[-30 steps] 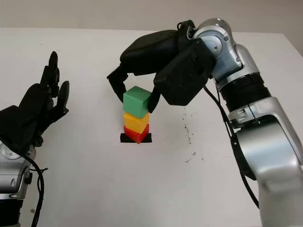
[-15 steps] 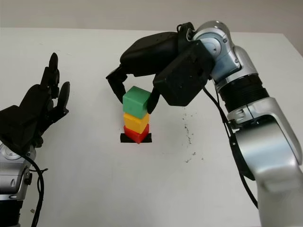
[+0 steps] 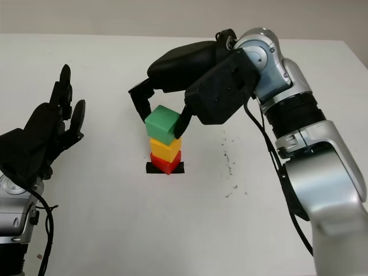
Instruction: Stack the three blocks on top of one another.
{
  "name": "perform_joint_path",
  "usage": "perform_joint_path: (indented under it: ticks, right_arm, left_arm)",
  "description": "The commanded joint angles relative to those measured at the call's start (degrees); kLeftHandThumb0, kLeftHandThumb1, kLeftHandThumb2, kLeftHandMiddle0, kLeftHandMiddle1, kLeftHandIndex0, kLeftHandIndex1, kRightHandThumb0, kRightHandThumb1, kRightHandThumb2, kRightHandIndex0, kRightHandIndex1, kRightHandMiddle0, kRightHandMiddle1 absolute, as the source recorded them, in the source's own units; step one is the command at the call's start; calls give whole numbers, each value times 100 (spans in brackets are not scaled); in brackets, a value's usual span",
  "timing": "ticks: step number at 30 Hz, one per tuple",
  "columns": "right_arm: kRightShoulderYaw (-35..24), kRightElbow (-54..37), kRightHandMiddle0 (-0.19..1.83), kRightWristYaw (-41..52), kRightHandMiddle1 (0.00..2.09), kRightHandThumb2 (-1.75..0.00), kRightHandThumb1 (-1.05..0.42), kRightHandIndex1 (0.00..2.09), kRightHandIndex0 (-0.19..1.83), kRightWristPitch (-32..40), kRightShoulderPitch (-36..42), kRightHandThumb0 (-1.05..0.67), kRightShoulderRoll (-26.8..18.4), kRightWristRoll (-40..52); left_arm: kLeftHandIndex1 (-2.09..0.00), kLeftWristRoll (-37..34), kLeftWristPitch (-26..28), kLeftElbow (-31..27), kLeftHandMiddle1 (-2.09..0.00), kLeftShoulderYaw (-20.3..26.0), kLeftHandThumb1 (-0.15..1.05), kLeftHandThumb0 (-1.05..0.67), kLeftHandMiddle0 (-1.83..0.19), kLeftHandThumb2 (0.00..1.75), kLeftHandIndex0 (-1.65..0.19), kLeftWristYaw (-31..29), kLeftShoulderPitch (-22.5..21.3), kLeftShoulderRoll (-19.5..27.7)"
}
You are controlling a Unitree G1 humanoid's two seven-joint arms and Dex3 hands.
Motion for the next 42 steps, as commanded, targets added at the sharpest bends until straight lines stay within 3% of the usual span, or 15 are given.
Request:
perform_joint_path:
  ticks: [1, 3, 10, 13, 17, 22, 24, 28, 33, 42]
  right_arm:
    - [-9, -160, 1, 113, 89, -5, -87, 1, 11, 88, 33, -64, -105, 13]
    - [6, -190, 3, 222, 65, -5, -86, 2, 3, 104, 17, -67, -125, 13]
    - [-15, -361, -1, 644, 37, -5, -82, 3, -12, 256, 19, -75, -205, 92]
    - [-47, -445, -16, 738, 23, -6, -83, 0, -18, 303, 17, -79, -255, 122]
    - [-158, -542, -19, 921, 3, -6, -85, 0, -19, 526, -75, -88, -364, 313]
    - [-983, -954, -19, 340, 0, -9, -102, 0, -19, 1641, 274, -103, -399, 1018]
    - [-1354, -1099, -19, -158, 0, -35, -104, 0, -19, 1925, 601, -104, -416, 1191]
    - [-2080, -887, -19, -952, 0, -64, -105, 0, -19, 2007, 1373, -95, -245, 1789]
    - [-2436, -721, -19, -1723, 0, -67, -105, 0, -19, 2182, 2121, -93, -16, 2019]
    - [-2554, -954, -19, -2852, 0, -72, -105, 0, -19, 2743, 2960, -88, 392, 1950]
  left_arm:
    - [0, -6, 6, -107, 0, -15, 105, -86, 19, 70, 19, -5, 38, -2]
    - [0, -2, 15, -115, 0, -17, 105, -87, 19, 70, 19, -3, 39, -1]
    - [0, -50, 5, -80, 0, 0, 105, -89, 19, 68, 19, -13, 27, -15]
    - [0, -86, -30, -60, 0, 6, 105, -88, 19, 68, 19, -35, 24, -1]
    - [0, -86, -61, -46, 0, 13, 105, -87, 19, 68, 19, -14, 24, -9]
    - [0, -153, -185, -1, 0, 63, 105, -85, 19, 69, 19, 27, 28, -53]
    - [0, -195, -273, 47, 0, 80, 105, -85, 19, 68, 19, 28, 23, -52]
    - [0, -157, -405, 126, 0, 96, 105, -87, 19, 70, 19, 51, 4, -3]
    - [0, -201, -490, 286, 0, 118, 105, -89, 19, 69, 19, 74, -91, -27]
    - [0, -382, -583, 578, 0, 112, 105, -89, 19, 65, 19, 74, -279, -119]
